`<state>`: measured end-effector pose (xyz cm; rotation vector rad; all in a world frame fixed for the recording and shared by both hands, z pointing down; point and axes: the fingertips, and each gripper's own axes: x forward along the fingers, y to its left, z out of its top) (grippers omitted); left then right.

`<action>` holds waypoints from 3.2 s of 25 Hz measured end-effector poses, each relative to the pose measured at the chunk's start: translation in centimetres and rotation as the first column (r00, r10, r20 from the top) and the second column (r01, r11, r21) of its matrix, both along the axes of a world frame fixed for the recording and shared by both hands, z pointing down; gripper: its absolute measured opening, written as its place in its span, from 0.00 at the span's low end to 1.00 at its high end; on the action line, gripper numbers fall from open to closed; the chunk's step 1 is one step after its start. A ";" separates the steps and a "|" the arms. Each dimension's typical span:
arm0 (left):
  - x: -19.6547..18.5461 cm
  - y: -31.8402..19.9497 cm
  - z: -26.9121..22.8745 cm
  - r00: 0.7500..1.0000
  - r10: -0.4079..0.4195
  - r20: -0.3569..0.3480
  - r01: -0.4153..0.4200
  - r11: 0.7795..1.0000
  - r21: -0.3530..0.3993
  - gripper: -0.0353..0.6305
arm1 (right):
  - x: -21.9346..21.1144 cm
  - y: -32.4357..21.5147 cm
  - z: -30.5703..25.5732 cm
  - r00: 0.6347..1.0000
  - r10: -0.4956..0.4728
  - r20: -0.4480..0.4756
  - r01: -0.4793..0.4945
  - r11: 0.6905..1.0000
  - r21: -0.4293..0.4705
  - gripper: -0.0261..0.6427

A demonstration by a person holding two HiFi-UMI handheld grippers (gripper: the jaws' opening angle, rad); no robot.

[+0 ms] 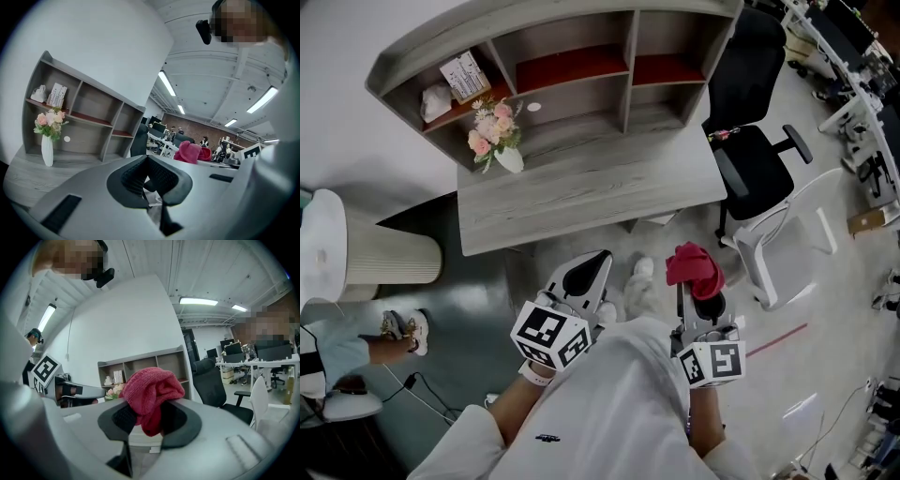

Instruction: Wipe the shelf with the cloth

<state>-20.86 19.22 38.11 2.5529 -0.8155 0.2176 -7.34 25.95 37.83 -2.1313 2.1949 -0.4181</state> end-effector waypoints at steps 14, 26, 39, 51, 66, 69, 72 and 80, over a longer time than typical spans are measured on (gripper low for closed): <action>7.9 -14.2 -0.3 0.997 -0.069 0.040 0.069 0.998 0.009 0.06 | 8.0 -16.2 0.7 0.995 -0.074 0.066 0.072 0.997 0.030 0.24; 14.2 -25.6 -1.3 0.981 -0.185 0.052 0.182 0.981 0.070 0.06 | 14.7 -29.1 1.6 0.971 -0.219 0.096 0.216 0.976 0.041 0.24; 13.9 -30.4 -0.5 0.952 -0.297 0.076 0.294 0.954 0.050 0.06 | 14.5 -36.5 1.8 0.935 -0.342 0.093 0.339 0.940 0.046 0.24; 16.3 -32.1 -2.2 0.954 -0.295 0.044 0.291 0.953 0.082 0.06 | 13.7 -43.7 -2.2 0.916 -0.400 -0.021 0.398 0.904 0.158 0.24; 15.3 -33.5 -4.7 0.931 -0.364 -0.001 0.361 0.923 0.135 0.06 | 10.9 -52.2 -7.7 0.898 -0.416 -0.144 0.440 0.852 0.284 0.25; 14.8 -33.8 -5.2 0.929 -0.370 0.001 0.366 0.919 0.145 0.06 | 10.1 -53.4 -8.0 0.898 -0.416 -0.145 0.440 0.847 0.298 0.25; 14.4 -33.7 -5.1 0.926 -0.377 0.006 0.372 0.917 0.144 0.06 | 9.4 -54.6 -8.5 0.900 -0.409 -0.153 0.437 0.845 0.310 0.25; 14.0 -33.4 -4.9 0.927 -0.374 0.029 0.367 0.921 0.133 0.06 | 9.5 -58.0 -8.9 0.915 -0.370 -0.165 0.404 0.858 0.318 0.25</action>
